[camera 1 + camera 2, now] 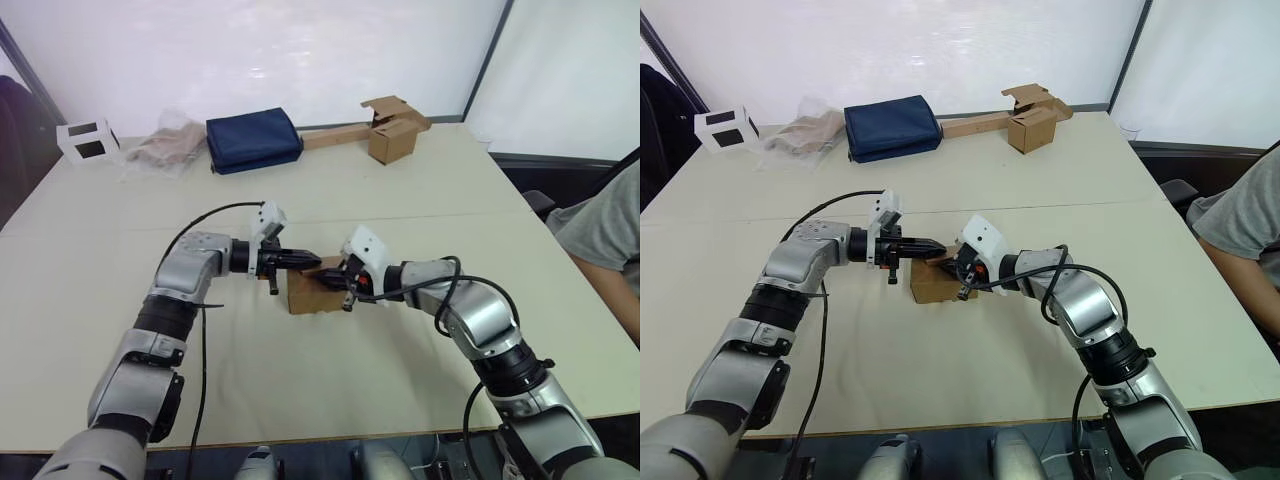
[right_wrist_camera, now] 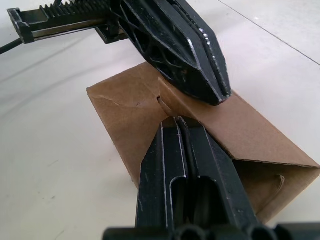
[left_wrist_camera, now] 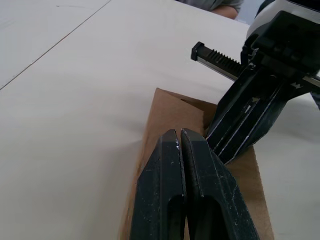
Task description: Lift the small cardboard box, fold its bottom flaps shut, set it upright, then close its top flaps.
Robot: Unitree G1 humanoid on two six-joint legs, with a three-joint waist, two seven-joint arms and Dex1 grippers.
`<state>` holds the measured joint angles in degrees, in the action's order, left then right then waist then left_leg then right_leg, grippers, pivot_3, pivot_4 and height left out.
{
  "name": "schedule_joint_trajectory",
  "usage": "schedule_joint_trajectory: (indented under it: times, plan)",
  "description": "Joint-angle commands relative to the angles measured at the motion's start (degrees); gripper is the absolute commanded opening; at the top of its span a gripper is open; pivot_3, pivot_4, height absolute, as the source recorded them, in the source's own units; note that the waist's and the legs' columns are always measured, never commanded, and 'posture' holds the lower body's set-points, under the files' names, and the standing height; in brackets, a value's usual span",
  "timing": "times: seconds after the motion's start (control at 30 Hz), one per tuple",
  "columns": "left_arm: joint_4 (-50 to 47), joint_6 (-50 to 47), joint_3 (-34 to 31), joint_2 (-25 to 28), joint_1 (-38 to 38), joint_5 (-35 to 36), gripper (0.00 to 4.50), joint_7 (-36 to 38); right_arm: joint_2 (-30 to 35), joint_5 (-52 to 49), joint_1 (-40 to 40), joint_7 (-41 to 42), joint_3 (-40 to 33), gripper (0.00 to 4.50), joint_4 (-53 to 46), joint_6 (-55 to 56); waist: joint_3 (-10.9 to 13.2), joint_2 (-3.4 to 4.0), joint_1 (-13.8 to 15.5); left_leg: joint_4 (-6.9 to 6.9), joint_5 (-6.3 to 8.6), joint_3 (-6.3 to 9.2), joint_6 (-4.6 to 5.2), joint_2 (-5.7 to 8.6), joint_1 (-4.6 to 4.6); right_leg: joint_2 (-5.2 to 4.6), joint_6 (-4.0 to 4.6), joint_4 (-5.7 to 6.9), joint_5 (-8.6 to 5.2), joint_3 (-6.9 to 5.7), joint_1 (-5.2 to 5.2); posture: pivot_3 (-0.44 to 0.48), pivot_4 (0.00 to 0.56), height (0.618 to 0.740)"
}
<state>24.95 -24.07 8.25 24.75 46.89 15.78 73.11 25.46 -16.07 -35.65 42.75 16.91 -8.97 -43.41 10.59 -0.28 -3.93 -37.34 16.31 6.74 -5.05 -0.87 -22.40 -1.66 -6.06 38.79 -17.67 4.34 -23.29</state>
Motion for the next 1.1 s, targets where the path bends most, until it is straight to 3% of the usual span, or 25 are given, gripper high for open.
schedule_joint_trajectory:
  times: [0.03, 0.23, 0.4, 0.53, 0.93, 1.1]
  plan:
    - [-3.2, 1.0, 1.5, 0.6, -2.7, -0.9, 0.08, 0.3, 1.5, -3.4, 0.9, 1.1, -4.2, 0.0, -5.8, -2.7, 0.0, 0.0, 0.1, 0.0, 0.0, 0.0, 0.0, 0.0, 0.0, -0.01, 0.0, 0.0, 0.0, 0.0, 0.0, 0.0, 0.15, 0.74]
    - [-7.4, -2.0, 0.3, 1.6, -4.7, 0.6, 0.08, -0.6, 1.4, -9.3, 0.8, -2.1, -13.7, 0.0, -12.0, -7.4, 0.0, 0.0, 0.1, 0.0, 0.0, 0.01, 0.0, 0.0, 0.0, -0.01, 0.0, 0.01, 0.0, 0.0, 0.01, 0.0, 0.15, 0.74]
    - [-11.0, -5.2, -2.4, 2.2, -4.4, 3.6, 0.08, -2.5, 0.9, -10.4, 0.9, -4.1, -15.4, 0.0, -12.2, -8.0, 0.0, 0.0, 0.0, 0.03, 0.0, 0.0, 0.0, 0.0, 0.0, 0.0, 0.0, 0.0, 0.0, 0.0, 0.01, 0.0, 0.15, 0.74]
    - [-13.7, -9.4, -5.4, 2.8, -3.3, 6.9, 0.08, -4.1, 0.2, -9.3, 0.7, -4.9, -14.2, 0.0, -9.3, -6.1, 0.0, 0.0, 0.0, 0.03, 0.0, 0.0, 0.01, 0.0, 0.0, 0.0, 0.0, 0.0, 0.0, 0.0, 0.0, 0.0, 0.15, 0.74]
    - [-12.6, -7.7, -1.4, 2.9, -8.1, 4.0, 0.08, -6.3, -1.3, -0.8, 5.7, -4.3, -5.6, 0.0, 1.5, 4.6, 0.0, 0.0, 0.1, 0.0, 0.0, 0.0, 0.0, 0.0, 0.02, -0.01, 0.0, -0.01, 0.0, 0.0, 0.03, 0.0, 0.15, 0.74]
    - [-13.8, -8.2, -3.0, 3.4, -7.3, 5.3, 0.08, -6.7, -0.5, -1.8, 4.3, -4.1, -8.7, 0.0, 0.5, 4.7, 0.0, -0.01, 0.1, 0.01, 0.0, 0.0, 0.0, 0.0, 0.05, 0.0, 0.0, -0.01, 0.0, 0.0, 0.07, 0.0, 0.15, 0.74]
